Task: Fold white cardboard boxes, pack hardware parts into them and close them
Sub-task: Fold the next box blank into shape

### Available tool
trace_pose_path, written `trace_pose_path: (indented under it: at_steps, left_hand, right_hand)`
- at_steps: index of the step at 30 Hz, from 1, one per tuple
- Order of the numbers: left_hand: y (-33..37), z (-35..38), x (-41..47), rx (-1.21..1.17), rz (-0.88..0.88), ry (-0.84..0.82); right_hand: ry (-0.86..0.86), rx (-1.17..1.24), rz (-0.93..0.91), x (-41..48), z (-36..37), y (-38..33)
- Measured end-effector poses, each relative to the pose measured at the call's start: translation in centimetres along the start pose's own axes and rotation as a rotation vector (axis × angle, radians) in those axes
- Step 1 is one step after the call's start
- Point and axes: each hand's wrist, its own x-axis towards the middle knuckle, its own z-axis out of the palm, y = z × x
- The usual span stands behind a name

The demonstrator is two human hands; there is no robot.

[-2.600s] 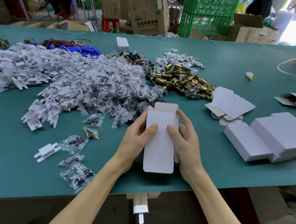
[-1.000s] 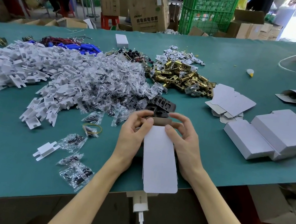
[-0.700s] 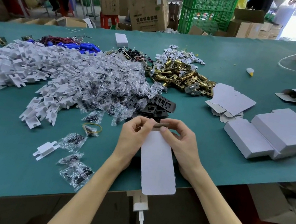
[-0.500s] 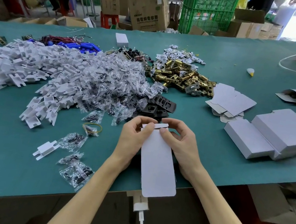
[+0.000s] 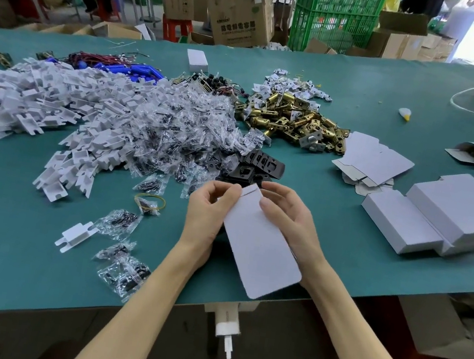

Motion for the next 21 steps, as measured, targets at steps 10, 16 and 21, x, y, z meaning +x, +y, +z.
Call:
trace_pose_path:
  at_steps: [10, 16, 21]
  left_hand:
    - [0.5, -0.2, 0.0, -0.224, 0.02, 0.111]
    - [0.8, -0.1, -0.5, -0.207, -0.016, -0.025]
    - [1.4, -0.3, -0.7, -0.223, -0.115, -0.207]
  right_hand:
    - [-0.172, -0.107, -0.172, -1.0, 0.5, -0.2]
    - [-0.137, 0.054, -0.163, -1.0, 0.6, -0.4]
    - [-0.005, 0.283, -0.065, -0.9, 0.4, -0.3]
